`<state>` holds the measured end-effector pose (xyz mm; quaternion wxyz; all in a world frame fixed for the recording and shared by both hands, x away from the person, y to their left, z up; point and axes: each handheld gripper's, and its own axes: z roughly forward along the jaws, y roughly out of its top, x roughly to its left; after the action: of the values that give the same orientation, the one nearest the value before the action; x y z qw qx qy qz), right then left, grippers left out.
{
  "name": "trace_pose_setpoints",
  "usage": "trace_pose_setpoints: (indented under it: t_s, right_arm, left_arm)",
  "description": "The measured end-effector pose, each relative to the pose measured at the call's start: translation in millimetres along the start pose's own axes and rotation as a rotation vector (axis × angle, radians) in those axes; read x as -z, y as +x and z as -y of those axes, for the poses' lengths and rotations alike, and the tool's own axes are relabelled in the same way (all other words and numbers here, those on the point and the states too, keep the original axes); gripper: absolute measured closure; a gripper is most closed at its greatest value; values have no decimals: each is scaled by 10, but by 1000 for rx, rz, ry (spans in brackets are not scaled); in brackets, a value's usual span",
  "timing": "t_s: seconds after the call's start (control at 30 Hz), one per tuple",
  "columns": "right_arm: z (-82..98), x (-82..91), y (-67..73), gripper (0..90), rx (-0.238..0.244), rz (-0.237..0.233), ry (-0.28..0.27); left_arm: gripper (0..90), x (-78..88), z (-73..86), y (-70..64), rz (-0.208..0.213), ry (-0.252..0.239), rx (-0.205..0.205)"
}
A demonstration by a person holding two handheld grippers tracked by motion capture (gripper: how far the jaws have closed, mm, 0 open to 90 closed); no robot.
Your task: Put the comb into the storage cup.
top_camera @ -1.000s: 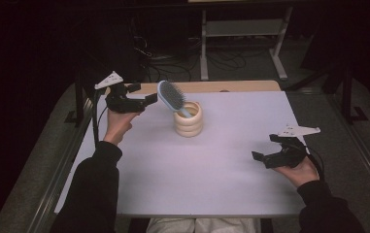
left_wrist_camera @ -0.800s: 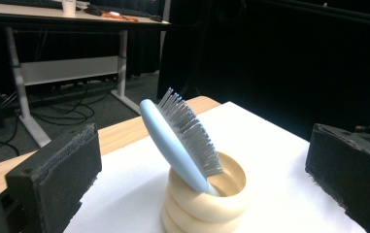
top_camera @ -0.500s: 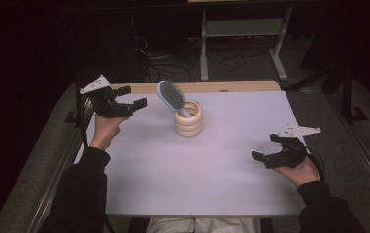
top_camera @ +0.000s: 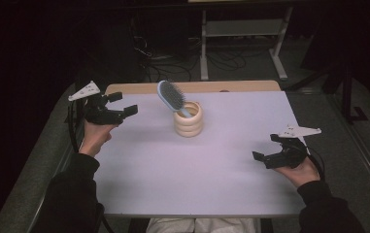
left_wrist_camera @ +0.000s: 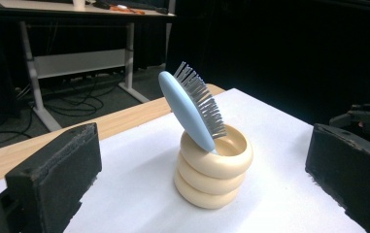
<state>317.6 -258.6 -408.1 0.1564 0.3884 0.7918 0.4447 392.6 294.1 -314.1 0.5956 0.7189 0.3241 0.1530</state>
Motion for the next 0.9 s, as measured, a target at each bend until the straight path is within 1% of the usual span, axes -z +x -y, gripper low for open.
trace_pose_setpoints:
  t_s: [0.2,0.33,0.5,0.77,0.9]
  right_arm:
    - [2,5,2,0,-2,1,0]
    - [1,3,7,0,2,0,1]
    - [2,4,7,0,2,0,2]
    - [2,-5,16,0,3,-1,8]
    - [2,-9,17,0,4,-2,10]
  left_arm:
    - [0,140,79,-25,-5,-1,0]
    - [0,257,131,-12,-20,-4,4]
    - [0,363,221,21,-36,-1,9]
    - [0,465,411,68,-49,7,25]
    - [0,506,517,92,-65,25,27]
